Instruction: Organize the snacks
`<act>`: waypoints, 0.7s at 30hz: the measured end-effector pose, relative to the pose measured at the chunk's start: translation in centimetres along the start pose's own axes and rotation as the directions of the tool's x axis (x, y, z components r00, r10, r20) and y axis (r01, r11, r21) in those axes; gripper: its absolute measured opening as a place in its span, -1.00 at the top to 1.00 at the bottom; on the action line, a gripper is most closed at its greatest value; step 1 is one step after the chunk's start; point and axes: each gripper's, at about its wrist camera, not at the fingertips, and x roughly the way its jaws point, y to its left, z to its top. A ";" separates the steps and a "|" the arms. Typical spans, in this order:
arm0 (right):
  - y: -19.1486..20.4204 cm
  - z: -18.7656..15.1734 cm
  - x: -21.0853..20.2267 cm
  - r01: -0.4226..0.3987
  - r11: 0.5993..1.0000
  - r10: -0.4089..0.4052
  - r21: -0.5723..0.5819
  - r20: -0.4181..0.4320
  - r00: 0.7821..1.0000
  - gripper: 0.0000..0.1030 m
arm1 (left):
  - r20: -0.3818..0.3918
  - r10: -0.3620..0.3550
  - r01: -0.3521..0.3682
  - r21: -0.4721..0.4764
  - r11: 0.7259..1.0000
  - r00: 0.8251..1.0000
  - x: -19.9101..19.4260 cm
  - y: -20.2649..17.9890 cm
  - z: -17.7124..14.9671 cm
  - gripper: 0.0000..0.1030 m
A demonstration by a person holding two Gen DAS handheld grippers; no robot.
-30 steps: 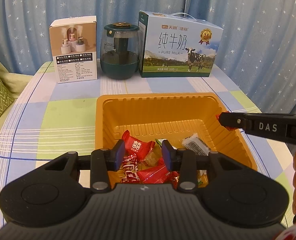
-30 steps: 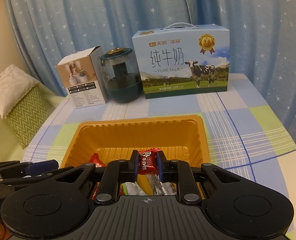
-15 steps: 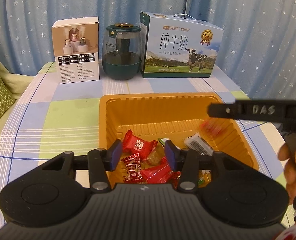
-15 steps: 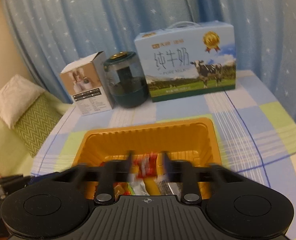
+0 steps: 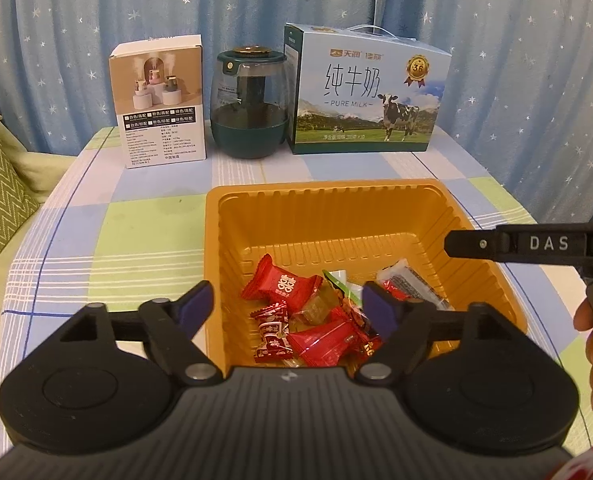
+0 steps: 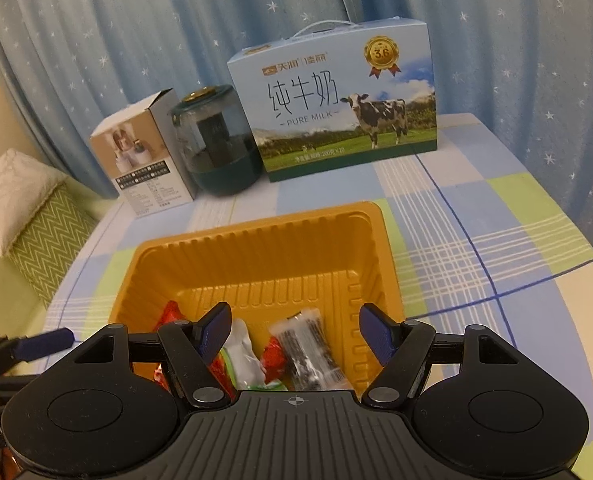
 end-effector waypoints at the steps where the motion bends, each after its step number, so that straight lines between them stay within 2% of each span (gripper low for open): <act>1: 0.0 -0.1 0.0 0.005 1.000 -0.005 -0.004 -0.004 1.000 -0.37 | 0.003 0.009 -0.009 0.006 1.000 1.000 -0.1 -0.1 0.0 -0.70; 11: -0.5 -0.9 -1.0 0.025 0.999 -0.027 -0.040 -0.037 0.999 -0.38 | 0.011 0.041 -0.042 0.034 0.999 0.999 -1.1 -0.5 -0.4 -1.00; 15: -0.8 -1.3 -1.8 0.031 0.999 -0.032 -0.036 -0.040 0.999 -0.56 | 0.009 0.042 -0.042 0.030 0.999 0.999 -1.7 -0.7 -0.6 -1.00; 20: -1.1 -1.8 -3.0 0.039 0.999 -0.041 -0.027 -0.044 0.998 -0.63 | 0.019 0.051 -0.052 0.016 0.999 0.999 -2.8 -1.1 -1.0 -1.00; 21: -1.1 -1.8 -3.2 0.038 0.999 -0.039 -0.025 -0.045 0.998 -0.72 | 0.017 0.053 -0.054 0.016 0.998 0.998 -3.0 -1.1 -1.1 -1.00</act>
